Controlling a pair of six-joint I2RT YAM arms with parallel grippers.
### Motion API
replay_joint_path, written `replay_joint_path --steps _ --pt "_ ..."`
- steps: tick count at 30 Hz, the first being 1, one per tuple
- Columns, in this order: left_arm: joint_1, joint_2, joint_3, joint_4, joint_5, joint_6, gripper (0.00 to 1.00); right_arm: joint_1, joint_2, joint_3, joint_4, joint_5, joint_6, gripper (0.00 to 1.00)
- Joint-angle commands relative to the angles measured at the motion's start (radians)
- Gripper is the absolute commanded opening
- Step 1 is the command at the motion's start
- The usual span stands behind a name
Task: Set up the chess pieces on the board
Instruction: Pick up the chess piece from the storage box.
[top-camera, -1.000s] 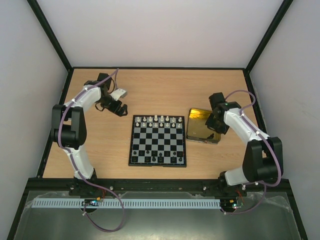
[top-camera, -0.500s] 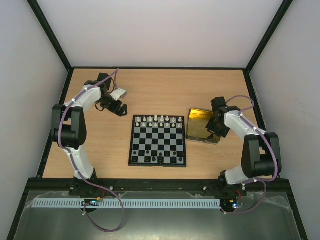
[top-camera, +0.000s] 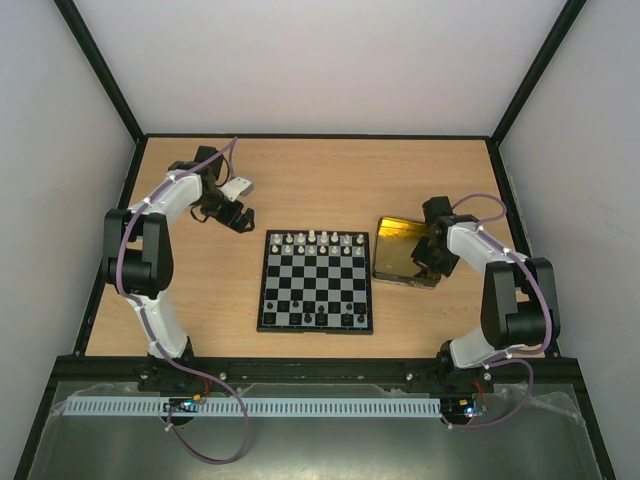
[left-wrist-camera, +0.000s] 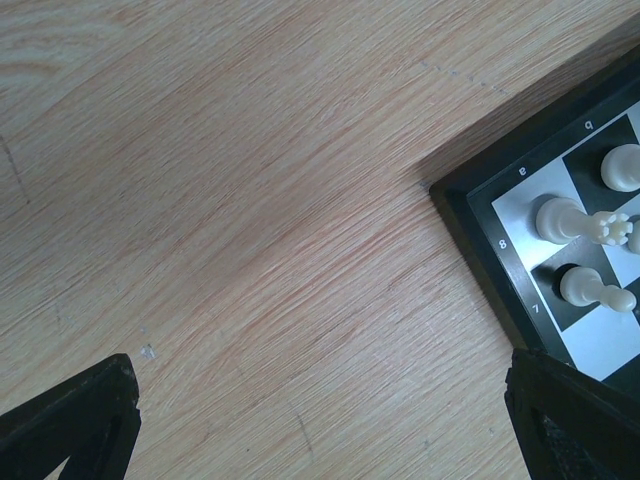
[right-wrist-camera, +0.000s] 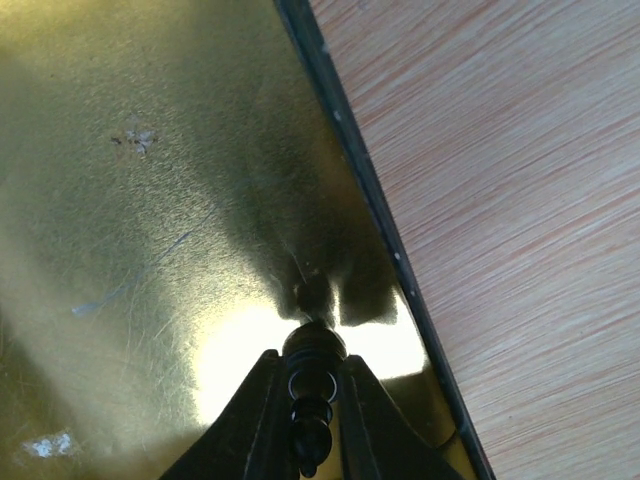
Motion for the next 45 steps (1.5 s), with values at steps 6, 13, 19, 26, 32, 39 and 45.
replay_joint_path --steps 6,13,19,26,32,39,45 --pt "0.003 -0.004 -0.001 -0.017 -0.006 -0.001 0.99 -0.008 -0.004 0.003 -0.001 0.014 -0.014 0.07" --pt "0.004 -0.009 -0.005 -0.016 -0.012 0.005 0.99 -0.008 -0.036 0.077 -0.075 0.035 -0.046 0.02" --pt "0.003 -0.008 -0.001 -0.014 -0.004 0.002 0.99 -0.005 -0.089 0.156 -0.175 0.053 -0.072 0.02" --pt "0.004 -0.005 0.013 -0.019 -0.001 -0.002 0.99 0.093 -0.145 0.226 -0.275 0.078 -0.058 0.02" --pt "0.003 -0.011 0.013 -0.019 0.002 -0.005 0.99 0.242 -0.167 0.314 -0.336 0.069 0.034 0.02" --pt "0.003 -0.019 0.009 -0.016 0.007 -0.005 0.99 0.483 -0.158 0.390 -0.383 0.085 0.168 0.02" --pt "0.002 -0.024 0.004 -0.011 0.010 -0.005 0.99 0.680 -0.146 0.376 -0.368 0.091 0.289 0.02"
